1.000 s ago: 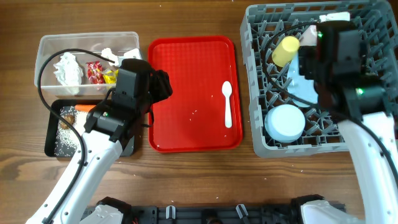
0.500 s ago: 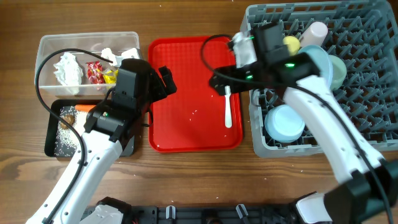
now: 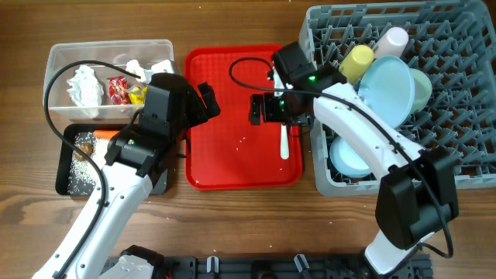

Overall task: Sort waste into correct bins and load items into the dishwasher rack
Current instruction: 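Move the right gripper to the white plastic spoon on the red tray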

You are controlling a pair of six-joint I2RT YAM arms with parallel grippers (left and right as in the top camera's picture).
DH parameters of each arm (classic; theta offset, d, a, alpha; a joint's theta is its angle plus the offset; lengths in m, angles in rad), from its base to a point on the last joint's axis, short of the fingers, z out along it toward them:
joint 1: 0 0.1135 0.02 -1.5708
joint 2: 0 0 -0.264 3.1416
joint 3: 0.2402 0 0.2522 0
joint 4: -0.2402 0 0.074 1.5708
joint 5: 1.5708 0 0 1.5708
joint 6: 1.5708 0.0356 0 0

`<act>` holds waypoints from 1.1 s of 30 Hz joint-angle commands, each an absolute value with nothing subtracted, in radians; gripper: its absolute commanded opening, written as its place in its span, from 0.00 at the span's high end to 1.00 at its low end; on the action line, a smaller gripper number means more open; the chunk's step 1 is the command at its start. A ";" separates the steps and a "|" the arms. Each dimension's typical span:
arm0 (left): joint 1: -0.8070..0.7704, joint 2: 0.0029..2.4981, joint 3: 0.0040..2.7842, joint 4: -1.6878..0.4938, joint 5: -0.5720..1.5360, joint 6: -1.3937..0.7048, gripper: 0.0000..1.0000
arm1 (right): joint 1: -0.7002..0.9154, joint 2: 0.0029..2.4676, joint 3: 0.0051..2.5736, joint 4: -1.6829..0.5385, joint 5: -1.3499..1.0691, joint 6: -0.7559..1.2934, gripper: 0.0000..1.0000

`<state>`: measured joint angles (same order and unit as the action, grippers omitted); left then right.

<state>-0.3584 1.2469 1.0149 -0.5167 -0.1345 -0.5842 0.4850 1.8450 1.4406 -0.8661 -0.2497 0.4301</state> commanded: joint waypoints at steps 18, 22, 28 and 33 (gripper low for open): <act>-0.355 1.253 1.027 -0.514 -0.155 -0.580 0.00 | 0.493 1.861 1.268 -0.694 -0.037 0.456 0.72; -0.355 1.253 1.027 -0.514 -0.155 -0.580 0.00 | 0.493 1.862 1.204 -0.624 -0.038 0.456 0.72; -0.355 1.253 1.027 -0.514 -0.155 -0.580 0.00 | 0.493 1.862 1.203 -0.630 -0.035 0.451 0.71; -0.355 1.253 1.027 -0.514 -0.155 -0.580 0.00 | 0.493 1.898 1.202 -0.649 0.011 0.444 0.68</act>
